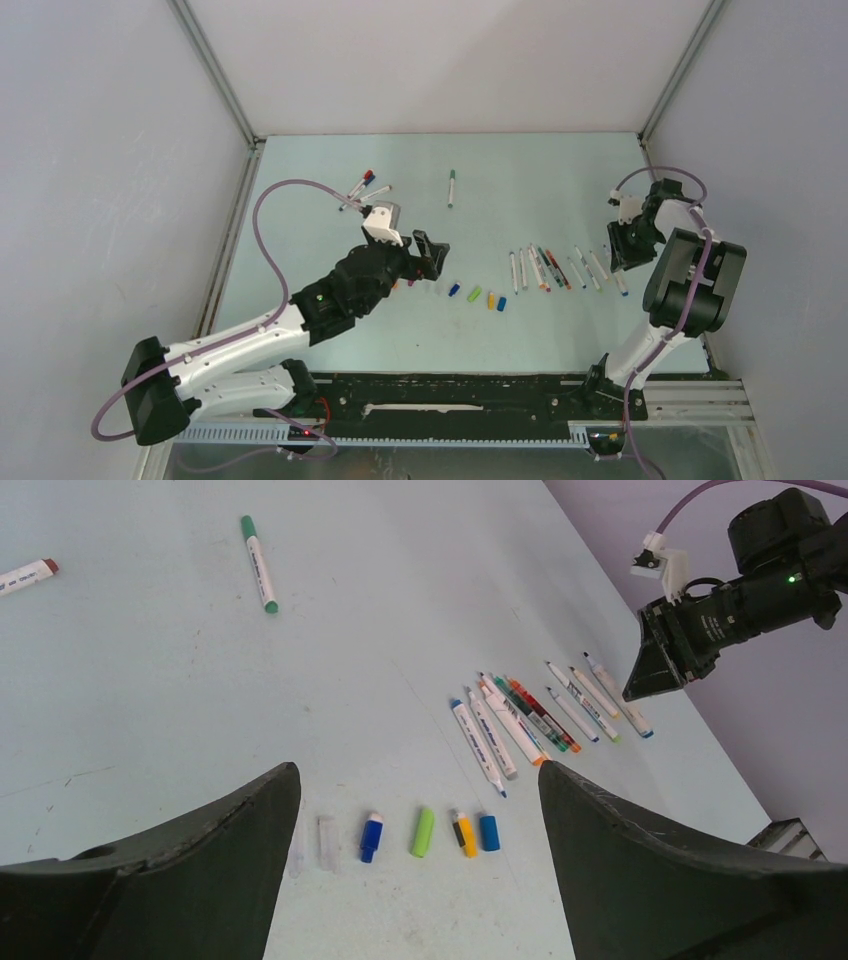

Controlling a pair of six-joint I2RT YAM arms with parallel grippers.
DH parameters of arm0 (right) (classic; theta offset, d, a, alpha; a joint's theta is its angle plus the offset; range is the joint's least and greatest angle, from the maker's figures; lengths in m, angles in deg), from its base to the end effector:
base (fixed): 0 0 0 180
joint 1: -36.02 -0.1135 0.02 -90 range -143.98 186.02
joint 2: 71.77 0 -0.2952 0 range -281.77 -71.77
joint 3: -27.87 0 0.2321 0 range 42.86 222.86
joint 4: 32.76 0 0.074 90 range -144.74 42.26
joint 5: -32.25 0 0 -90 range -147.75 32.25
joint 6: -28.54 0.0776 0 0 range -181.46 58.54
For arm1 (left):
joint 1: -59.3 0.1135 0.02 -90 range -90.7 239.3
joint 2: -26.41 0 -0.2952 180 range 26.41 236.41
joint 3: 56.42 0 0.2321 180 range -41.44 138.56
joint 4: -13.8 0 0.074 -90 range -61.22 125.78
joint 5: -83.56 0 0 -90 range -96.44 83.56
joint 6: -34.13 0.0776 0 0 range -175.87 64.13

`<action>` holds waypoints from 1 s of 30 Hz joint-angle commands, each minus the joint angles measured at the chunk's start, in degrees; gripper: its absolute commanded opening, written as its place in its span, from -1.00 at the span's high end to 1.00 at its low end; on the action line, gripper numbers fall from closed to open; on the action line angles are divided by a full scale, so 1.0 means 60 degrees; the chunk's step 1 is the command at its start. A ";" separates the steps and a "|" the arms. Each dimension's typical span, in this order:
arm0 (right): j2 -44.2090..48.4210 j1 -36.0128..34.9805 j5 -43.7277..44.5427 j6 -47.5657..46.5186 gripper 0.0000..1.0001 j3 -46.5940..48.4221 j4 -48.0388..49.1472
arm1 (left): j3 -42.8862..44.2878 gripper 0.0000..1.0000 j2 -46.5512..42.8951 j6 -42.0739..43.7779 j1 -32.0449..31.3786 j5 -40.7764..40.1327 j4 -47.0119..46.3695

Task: Open the pen caps
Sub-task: Place the pen at the center of the board, then move the pen to the center of the board.

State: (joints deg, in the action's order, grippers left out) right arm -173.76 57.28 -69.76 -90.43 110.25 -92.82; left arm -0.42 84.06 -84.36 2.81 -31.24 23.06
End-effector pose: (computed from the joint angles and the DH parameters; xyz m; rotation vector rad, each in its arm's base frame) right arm 0.3105 -0.1035 0.1769 -0.2214 2.8772 0.1641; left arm 0.1574 -0.1787 0.3289 0.1163 1.7926 -0.6992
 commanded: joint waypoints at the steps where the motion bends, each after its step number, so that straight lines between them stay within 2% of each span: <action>1: 0.0555 0.0061 -0.0269 -0.0013 0.28 0.0141 -0.0011 | -0.0054 -0.82 0.0002 -0.0054 0.0118 0.0238 -0.0508; 6: 0.0971 0.0061 -0.0680 0.0015 0.28 0.0139 -0.0005 | -0.0093 -0.92 0.0320 -0.0256 0.0392 0.0802 -0.0758; 12: 0.1811 0.0062 -0.1522 0.0116 0.28 0.0137 0.0006 | -0.0194 -0.92 0.0919 -0.0987 0.1211 0.2129 -0.1051; 18: 0.2736 0.0061 -0.2443 0.0382 0.28 0.0104 0.0118 | -0.0123 -0.92 0.1312 -0.1300 0.1770 0.2584 -0.1054; 23: 0.3773 0.0007 -0.3449 0.0706 0.28 0.0115 0.0415 | 0.0695 -0.91 0.2128 -0.1281 0.2306 0.3175 -0.0116; 30: 0.5601 -0.0539 -0.4141 0.1389 0.23 0.0100 0.1281 | 0.2779 -0.91 0.3993 -0.0833 0.2904 0.3688 0.2003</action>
State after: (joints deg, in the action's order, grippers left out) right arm -146.48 55.53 -89.54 -85.58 110.15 -90.24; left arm 6.77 103.45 -91.36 18.79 -11.59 27.15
